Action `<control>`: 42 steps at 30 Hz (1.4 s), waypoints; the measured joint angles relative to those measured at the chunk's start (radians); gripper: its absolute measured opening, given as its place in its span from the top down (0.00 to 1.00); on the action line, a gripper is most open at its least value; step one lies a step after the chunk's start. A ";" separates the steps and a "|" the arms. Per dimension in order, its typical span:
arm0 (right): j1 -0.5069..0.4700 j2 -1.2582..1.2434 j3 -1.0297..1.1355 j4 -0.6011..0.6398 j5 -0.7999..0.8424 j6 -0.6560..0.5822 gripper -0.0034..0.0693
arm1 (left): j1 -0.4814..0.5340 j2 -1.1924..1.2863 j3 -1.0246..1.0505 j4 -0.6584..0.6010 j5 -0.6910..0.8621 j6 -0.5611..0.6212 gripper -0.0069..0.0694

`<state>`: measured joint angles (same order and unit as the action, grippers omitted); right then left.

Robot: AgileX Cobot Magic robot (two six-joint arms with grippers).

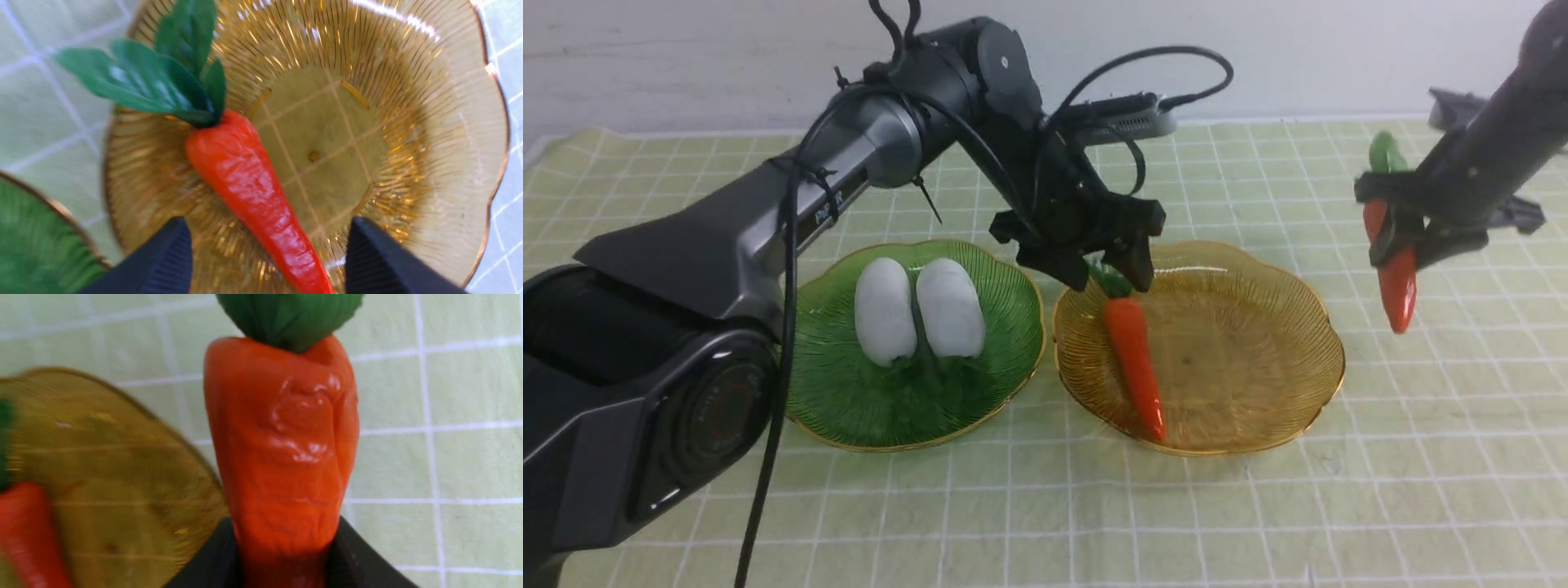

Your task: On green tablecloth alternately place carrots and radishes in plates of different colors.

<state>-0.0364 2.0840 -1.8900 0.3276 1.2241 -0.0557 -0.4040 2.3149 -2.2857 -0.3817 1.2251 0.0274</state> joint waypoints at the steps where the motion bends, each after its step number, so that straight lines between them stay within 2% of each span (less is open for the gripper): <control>1: 0.009 -0.026 -0.004 0.035 0.002 -0.027 0.63 | 0.009 -0.008 -0.018 0.008 0.002 0.000 0.44; 6: 0.096 -0.053 -0.008 0.108 0.008 -0.120 0.63 | 0.035 -0.108 -0.041 0.078 0.007 -0.004 0.82; 8: 0.143 -0.032 0.000 0.098 0.012 -0.122 0.63 | 0.034 -0.182 -0.014 0.104 0.010 -0.004 0.89; 11: 0.182 -0.013 0.035 0.070 0.012 -0.108 0.63 | 0.032 -0.286 0.078 0.113 0.010 -0.004 0.92; 13: 0.196 -0.002 0.050 0.059 0.012 -0.105 0.59 | 0.032 -0.354 0.157 0.120 0.010 -0.001 0.92; 18: 0.212 0.016 0.074 0.044 0.012 -0.070 0.37 | 0.031 -0.534 0.414 0.207 0.015 0.003 0.92; 21: 0.213 0.014 0.074 0.050 0.011 -0.065 0.20 | 0.031 -0.676 0.620 0.295 0.022 -0.008 0.92; 25: 0.213 -0.014 0.077 0.051 0.011 -0.087 0.18 | 0.032 -0.786 0.768 0.335 0.025 -0.027 0.92; 26: 0.213 -0.067 0.090 0.045 0.010 -0.094 0.23 | 0.032 -0.848 0.833 0.340 0.025 -0.039 0.92; 27: 0.213 -0.075 0.094 0.043 0.010 -0.093 0.24 | 0.032 -0.864 0.849 0.340 0.025 -0.039 0.92; 29: 0.213 -0.176 0.124 0.020 0.011 -0.098 0.36 | 0.032 -0.950 0.922 0.341 0.020 -0.041 0.92; 30: 0.213 -0.266 0.149 -0.001 0.012 -0.100 0.48 | 0.032 -1.012 0.972 0.343 -0.003 -0.041 0.92; 31: 0.213 -0.293 0.154 -0.006 0.012 -0.102 0.50 | 0.032 -1.021 0.986 0.343 -0.008 -0.041 0.92; 33: 0.213 -0.496 0.219 -0.057 0.013 -0.105 0.73 | 0.032 -1.131 1.084 0.354 -0.096 -0.041 0.92; 34: 0.213 -0.554 0.249 -0.071 0.013 -0.105 0.81 | 0.032 -1.171 1.122 0.357 -0.135 -0.041 0.92; 37: 0.213 -0.684 0.321 -0.095 -0.001 -0.105 0.91 | 0.032 -1.249 1.195 0.364 -0.221 -0.042 0.92; 38: 0.213 -0.811 0.416 -0.099 -0.077 -0.106 0.95 | 0.032 -1.291 1.250 0.364 -0.278 -0.042 0.92; 40: 0.213 -0.982 0.562 -0.099 -0.223 -0.114 0.97 | 0.032 -1.347 1.318 0.364 -0.372 -0.043 0.92; 42: 0.213 -1.054 0.639 -0.099 -0.298 -0.122 0.97 | 0.032 -1.367 1.340 0.364 -0.401 -0.044 0.92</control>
<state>0.1767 1.0298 -1.2513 0.2285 0.9263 -0.1779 -0.3723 0.9483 -0.9452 -0.0174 0.8242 -0.0165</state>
